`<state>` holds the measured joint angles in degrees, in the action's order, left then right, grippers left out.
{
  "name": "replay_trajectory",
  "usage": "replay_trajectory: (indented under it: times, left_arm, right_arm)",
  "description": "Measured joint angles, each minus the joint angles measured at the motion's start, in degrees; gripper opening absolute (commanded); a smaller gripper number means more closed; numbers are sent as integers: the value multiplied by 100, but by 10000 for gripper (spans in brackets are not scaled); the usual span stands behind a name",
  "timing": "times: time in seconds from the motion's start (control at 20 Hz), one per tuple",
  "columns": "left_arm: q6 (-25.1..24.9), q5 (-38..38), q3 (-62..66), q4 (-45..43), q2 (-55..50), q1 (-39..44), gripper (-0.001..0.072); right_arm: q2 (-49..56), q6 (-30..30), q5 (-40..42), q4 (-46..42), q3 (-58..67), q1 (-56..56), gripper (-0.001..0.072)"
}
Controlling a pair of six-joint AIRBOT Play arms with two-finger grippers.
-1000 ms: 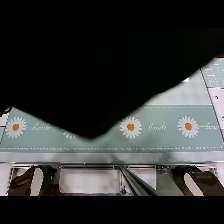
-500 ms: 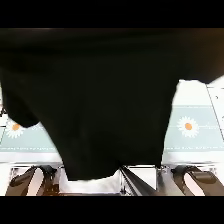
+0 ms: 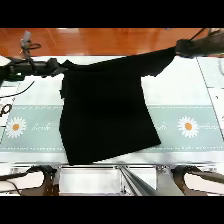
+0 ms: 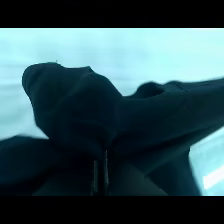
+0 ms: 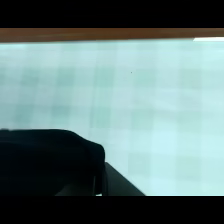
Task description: Fold the shirts.
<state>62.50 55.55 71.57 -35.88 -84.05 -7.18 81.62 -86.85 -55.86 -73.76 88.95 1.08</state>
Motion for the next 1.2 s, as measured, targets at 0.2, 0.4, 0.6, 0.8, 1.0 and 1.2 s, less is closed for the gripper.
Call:
replay_trajectory:
  times: [0.2, 0.4, 0.6, 0.8, 1.0, 1.2]
  left_arm:
    - [11, -149, 448, -13, -925, 87, 21]
    - [17, -168, 588, -15, -1209, 105, 21]
    - [15, -20, 625, -17, -1285, 111, 21]
    - [15, 94, 636, -17, -1305, 118, 21]
    - [13, 203, 636, -20, -1311, 122, 21]
    - [15, 286, 636, -20, -1311, 122, 21]
  right_arm:
    - [944, 52, 444, 509, 146, 0, 425]
    - [1202, 85, 153, 796, 282, 160, 408]
    - [876, 98, -1722, 791, -251, 505, 393]
    - [-319, 160, -2406, 796, -2356, 592, 393]
    - [-1449, 160, -2452, 1143, -4614, 612, 393]
    - [-1851, 254, -2212, 1561, -5779, 566, 393]
